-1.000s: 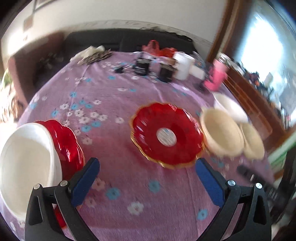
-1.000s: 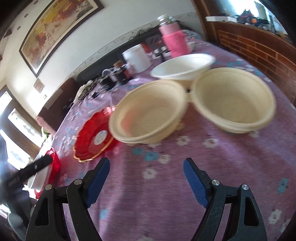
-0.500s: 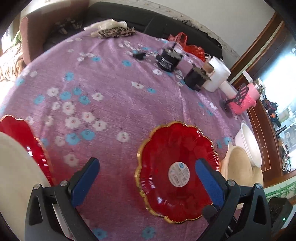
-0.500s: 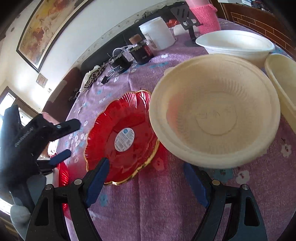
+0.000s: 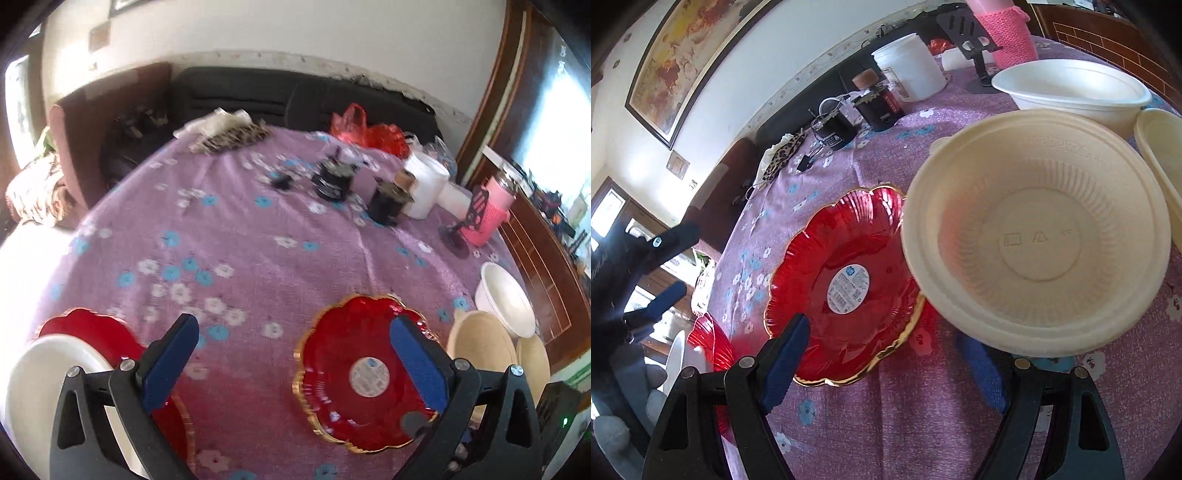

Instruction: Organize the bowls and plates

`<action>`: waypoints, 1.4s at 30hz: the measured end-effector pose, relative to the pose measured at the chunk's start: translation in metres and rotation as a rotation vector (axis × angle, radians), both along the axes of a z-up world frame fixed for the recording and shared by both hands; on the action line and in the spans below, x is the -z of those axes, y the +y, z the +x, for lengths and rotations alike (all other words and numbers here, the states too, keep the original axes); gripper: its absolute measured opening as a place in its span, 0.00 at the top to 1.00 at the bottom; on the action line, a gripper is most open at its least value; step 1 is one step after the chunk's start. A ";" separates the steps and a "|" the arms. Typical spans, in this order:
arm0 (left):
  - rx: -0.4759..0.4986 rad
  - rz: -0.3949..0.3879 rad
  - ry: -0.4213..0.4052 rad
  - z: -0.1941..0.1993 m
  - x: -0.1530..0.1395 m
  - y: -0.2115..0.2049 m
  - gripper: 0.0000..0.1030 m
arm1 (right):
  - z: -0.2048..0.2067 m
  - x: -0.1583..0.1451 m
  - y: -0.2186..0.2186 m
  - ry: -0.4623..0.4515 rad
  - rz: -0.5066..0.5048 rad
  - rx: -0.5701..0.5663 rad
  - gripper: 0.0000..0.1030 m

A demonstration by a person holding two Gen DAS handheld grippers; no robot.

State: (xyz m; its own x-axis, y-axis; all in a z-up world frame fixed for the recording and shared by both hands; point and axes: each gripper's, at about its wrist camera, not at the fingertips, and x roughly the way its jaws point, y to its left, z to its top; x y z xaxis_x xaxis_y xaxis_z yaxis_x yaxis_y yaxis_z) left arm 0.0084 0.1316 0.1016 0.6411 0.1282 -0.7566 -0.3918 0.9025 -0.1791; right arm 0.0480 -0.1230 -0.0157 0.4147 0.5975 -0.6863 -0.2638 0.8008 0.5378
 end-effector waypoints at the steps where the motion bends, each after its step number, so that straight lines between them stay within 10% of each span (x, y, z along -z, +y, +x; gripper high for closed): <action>1: 0.008 -0.039 0.023 0.007 0.008 0.000 0.00 | 0.000 -0.001 0.003 -0.002 0.001 0.000 0.17; 17: -0.001 -0.187 0.139 0.054 0.082 0.001 0.04 | 0.012 0.003 0.017 -0.036 0.019 0.010 0.18; 19: 0.039 -0.156 0.146 0.055 0.079 -0.008 0.43 | 0.012 0.005 0.018 -0.035 0.021 -0.004 0.35; 23: 0.025 -0.136 0.138 0.046 0.072 -0.005 0.65 | 0.014 0.007 0.014 -0.030 0.003 0.014 0.59; 42: -0.022 -0.144 -0.168 -0.064 -0.020 0.016 0.66 | -0.037 -0.054 0.022 -0.242 0.062 -0.074 0.69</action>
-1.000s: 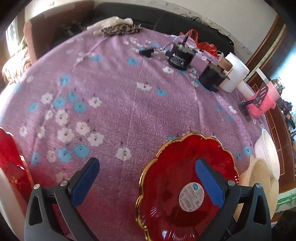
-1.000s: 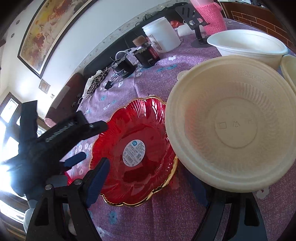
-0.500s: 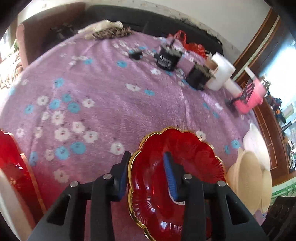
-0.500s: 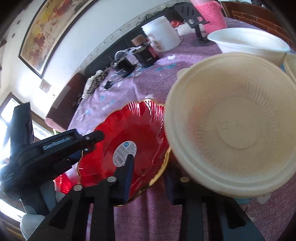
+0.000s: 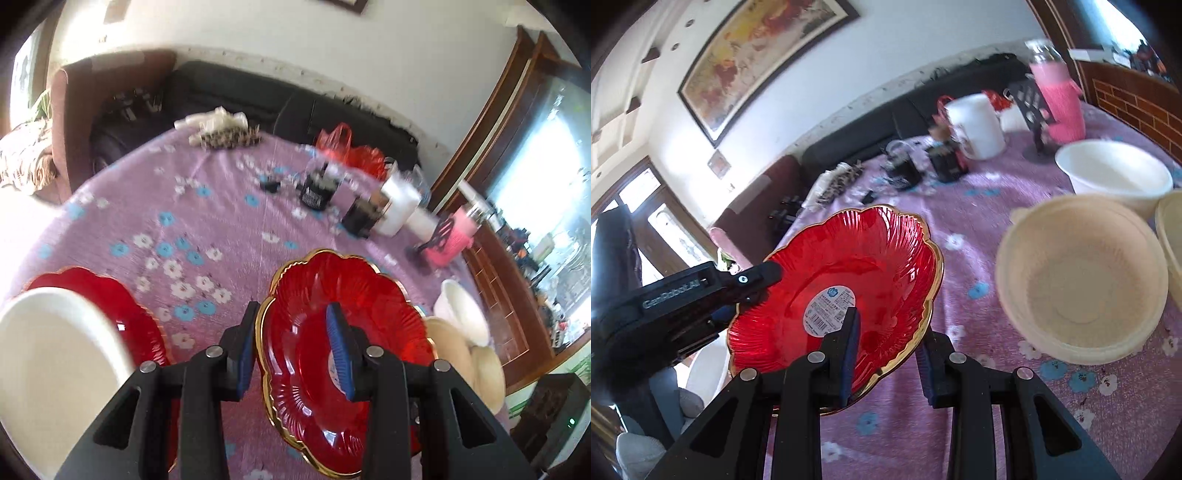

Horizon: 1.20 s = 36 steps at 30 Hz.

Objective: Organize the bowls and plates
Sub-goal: 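Lift the red plate and carry it onto the stacked white bowls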

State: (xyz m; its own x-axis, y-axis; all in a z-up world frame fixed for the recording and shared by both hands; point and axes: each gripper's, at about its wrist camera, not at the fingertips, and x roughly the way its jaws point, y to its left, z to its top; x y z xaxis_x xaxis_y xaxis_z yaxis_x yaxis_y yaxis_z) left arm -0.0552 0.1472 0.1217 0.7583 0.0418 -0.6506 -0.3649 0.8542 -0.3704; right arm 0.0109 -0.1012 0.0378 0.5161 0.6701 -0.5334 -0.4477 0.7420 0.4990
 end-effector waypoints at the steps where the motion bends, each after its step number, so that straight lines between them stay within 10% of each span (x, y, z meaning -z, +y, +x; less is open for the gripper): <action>1: -0.006 -0.005 -0.019 -0.008 -0.005 0.003 0.66 | -0.004 -0.004 0.002 -0.006 0.005 -0.011 0.69; 20: -0.312 -0.071 -0.111 -0.159 0.002 0.109 0.64 | -0.089 -0.038 0.137 -0.111 -0.079 -0.318 0.69; 36: -0.351 -0.057 -0.056 -0.175 0.030 0.133 0.64 | -0.100 -0.011 0.192 -0.149 -0.220 -0.352 0.68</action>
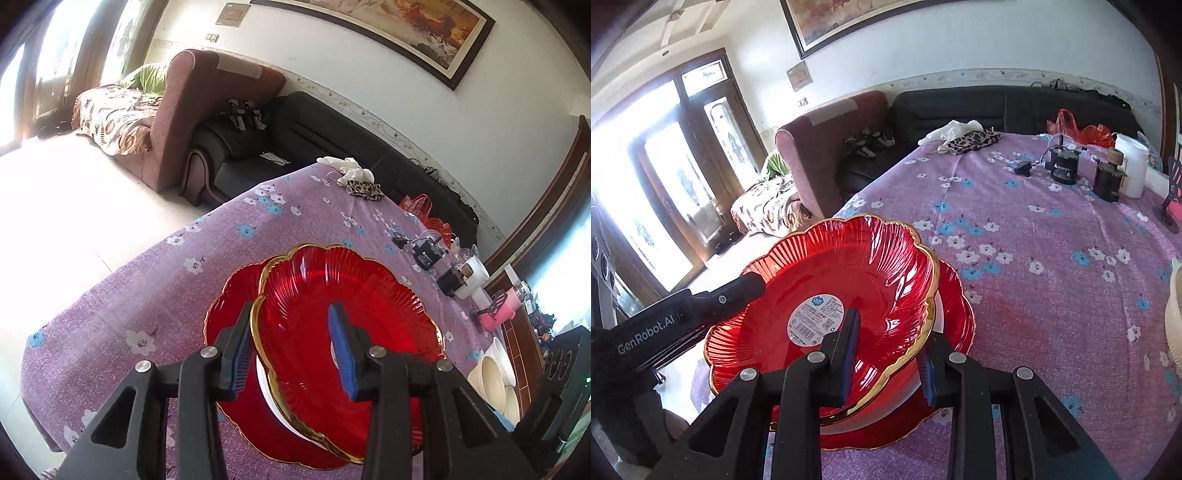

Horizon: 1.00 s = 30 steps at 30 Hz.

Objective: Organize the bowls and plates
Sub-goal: 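Lift the red plate and carry it onto the stacked white bowls, then lower the red plate onto the bowl stack and open both grippers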

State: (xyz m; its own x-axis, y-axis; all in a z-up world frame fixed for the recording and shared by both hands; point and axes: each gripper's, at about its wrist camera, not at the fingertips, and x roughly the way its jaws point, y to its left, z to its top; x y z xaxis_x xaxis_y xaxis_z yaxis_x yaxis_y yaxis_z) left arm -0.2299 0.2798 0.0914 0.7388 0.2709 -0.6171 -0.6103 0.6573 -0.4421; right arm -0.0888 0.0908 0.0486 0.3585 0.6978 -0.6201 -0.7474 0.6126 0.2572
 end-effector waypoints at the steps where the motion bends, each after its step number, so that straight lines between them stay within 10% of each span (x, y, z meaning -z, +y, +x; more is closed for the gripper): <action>1: -0.002 -0.001 0.002 -0.001 0.001 0.000 0.64 | -0.002 0.000 0.001 -0.008 -0.005 -0.002 0.68; 7: 0.000 -0.009 -0.002 -0.003 0.002 0.000 0.61 | -0.009 -0.002 0.005 -0.065 -0.023 0.008 0.64; 17: -0.005 0.054 -0.029 -0.006 -0.011 -0.011 0.47 | -0.015 -0.013 -0.001 -0.155 -0.013 0.039 0.24; 28: -0.043 0.061 -0.065 -0.026 -0.020 -0.001 0.41 | 0.001 -0.035 -0.048 -0.133 0.144 0.145 0.24; 30: -0.049 0.073 -0.068 -0.029 -0.022 -0.002 0.41 | 0.008 -0.041 -0.062 -0.146 0.161 0.204 0.40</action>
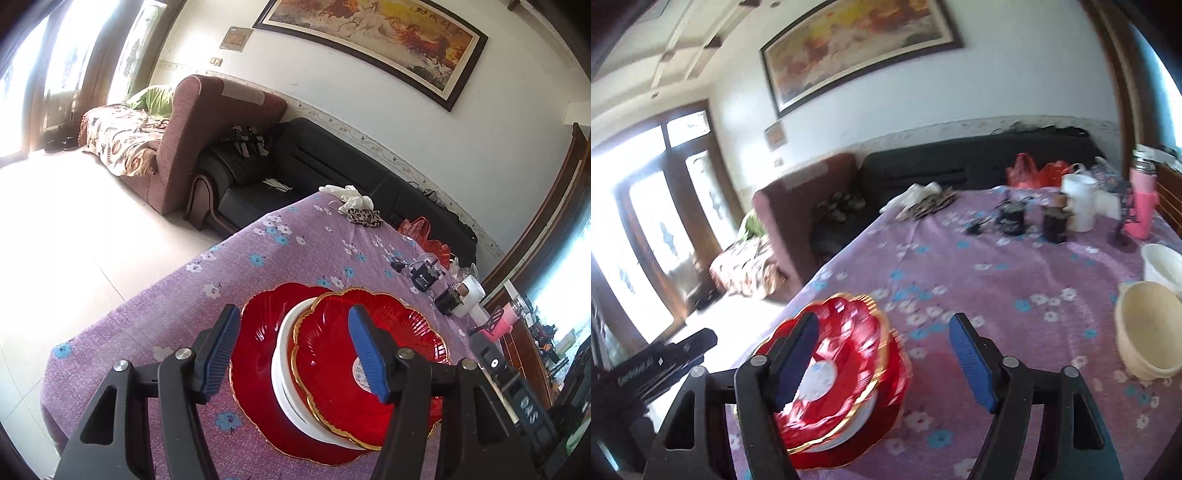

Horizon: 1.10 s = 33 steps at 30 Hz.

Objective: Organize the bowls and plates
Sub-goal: 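Lower the red plate onto the bowl stack and open both grippers, then move both grippers to the rim of the large beige bowl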

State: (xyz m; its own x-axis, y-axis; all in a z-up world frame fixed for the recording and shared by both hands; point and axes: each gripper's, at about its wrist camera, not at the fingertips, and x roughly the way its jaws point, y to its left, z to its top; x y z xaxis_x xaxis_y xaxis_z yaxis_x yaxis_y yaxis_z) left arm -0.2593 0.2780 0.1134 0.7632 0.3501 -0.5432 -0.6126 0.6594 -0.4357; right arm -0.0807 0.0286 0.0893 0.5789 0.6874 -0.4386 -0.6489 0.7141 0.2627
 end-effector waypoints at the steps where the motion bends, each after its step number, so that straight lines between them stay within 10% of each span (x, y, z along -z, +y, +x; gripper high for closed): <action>1: -0.002 0.004 -0.002 -0.001 0.000 0.000 0.41 | 0.003 -0.002 -0.002 -0.003 -0.009 0.018 0.48; 9: 0.009 0.003 -0.001 -0.002 0.000 0.001 0.40 | 0.025 0.019 0.014 0.130 -0.064 -0.041 0.75; 20: 0.004 0.027 -0.003 -0.001 -0.006 -0.003 0.38 | 0.021 0.024 0.015 0.169 -0.014 -0.078 0.75; 28: -0.043 0.316 -0.042 -0.005 -0.040 -0.059 0.00 | 0.012 0.016 -0.027 0.097 -0.017 -0.044 0.49; 33: 0.089 0.420 -0.053 0.013 -0.055 -0.102 0.00 | 0.002 0.018 -0.073 -0.026 -0.082 0.003 0.28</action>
